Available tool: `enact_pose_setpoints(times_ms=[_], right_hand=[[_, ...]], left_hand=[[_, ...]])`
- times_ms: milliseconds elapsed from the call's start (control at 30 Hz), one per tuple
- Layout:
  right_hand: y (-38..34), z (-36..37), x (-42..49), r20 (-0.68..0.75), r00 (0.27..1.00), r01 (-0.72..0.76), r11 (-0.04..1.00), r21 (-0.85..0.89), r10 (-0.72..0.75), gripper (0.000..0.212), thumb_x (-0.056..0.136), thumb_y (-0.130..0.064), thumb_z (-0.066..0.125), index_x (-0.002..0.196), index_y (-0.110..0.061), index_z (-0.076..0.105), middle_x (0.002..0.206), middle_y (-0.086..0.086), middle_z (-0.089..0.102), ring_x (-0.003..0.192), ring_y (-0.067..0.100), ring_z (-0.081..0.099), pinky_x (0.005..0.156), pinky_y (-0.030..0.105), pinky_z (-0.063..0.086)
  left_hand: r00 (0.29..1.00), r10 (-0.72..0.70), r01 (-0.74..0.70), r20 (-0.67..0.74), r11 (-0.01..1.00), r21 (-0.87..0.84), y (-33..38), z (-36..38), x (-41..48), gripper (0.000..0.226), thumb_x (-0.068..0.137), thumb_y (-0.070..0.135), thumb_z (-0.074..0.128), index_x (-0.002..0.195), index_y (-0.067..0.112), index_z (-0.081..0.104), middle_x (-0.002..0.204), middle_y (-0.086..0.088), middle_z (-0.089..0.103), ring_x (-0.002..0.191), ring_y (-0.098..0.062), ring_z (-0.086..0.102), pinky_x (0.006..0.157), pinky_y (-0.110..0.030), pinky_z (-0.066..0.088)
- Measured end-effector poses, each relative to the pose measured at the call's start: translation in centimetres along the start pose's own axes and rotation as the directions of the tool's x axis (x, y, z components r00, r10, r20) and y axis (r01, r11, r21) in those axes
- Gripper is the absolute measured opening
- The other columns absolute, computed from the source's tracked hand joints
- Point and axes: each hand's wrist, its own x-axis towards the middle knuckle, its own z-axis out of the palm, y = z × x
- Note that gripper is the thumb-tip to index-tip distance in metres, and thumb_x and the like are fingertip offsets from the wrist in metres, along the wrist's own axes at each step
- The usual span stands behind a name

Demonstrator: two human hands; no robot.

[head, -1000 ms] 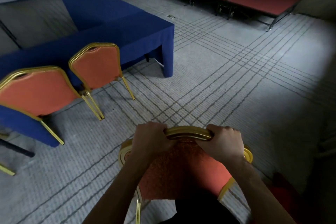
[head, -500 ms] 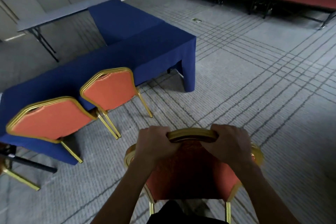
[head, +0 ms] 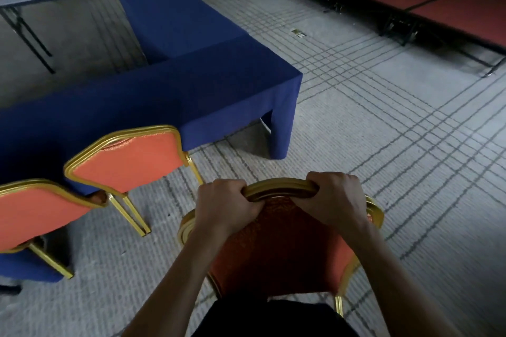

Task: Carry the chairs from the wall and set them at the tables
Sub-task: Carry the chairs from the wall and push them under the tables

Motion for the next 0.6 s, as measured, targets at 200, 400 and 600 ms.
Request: enact_pose_setpoints(times_ms=[200,400,600], right_hand=[[0.6,1.0,12.3,-0.011,0.998,0.062,0.998,0.020,-0.061,0.054,0.070,-0.080,0.042,0.055,-0.028,0.040,0.049,-0.008,0.046,0.052,0.020,0.054,0.059,0.031,0.038],[3.7,4.3,21.0,-0.122,0.988,0.105,0.989,0.100,-0.092,0.050,0.072,-0.070,0.053,0.053,-0.030,0.030,0.046,-0.006,0.048,0.043,0.023,0.048,0.052,0.028,0.032],[7.4,8.6,30.0,-0.001,0.989,0.144,0.980,0.136,-0.145,0.049,0.068,-0.073,0.052,0.056,-0.027,0.040,0.051,-0.005,0.048,0.050,0.024,0.053,0.054,0.029,0.033]], left_hand=[[0.996,0.000,0.001,-0.090,1.000,0.012,-1.8,0.3,11.3,0.060,0.068,0.074,0.047,0.054,0.017,0.055,0.056,-0.001,0.061,0.063,-0.029,0.065,0.056,-0.033,0.034],[0.994,0.027,-0.017,-0.105,0.996,0.092,-1.7,1.8,21.0,0.055,0.071,0.066,0.058,0.050,0.015,0.049,0.044,0.003,0.047,0.046,-0.022,0.052,0.049,-0.027,0.019],[0.991,-0.089,0.103,-0.101,0.985,0.136,-1.5,6.0,27.7,0.050,0.066,0.063,0.059,0.048,0.022,0.036,0.043,0.000,0.049,0.046,-0.027,0.057,0.052,-0.026,0.027]])
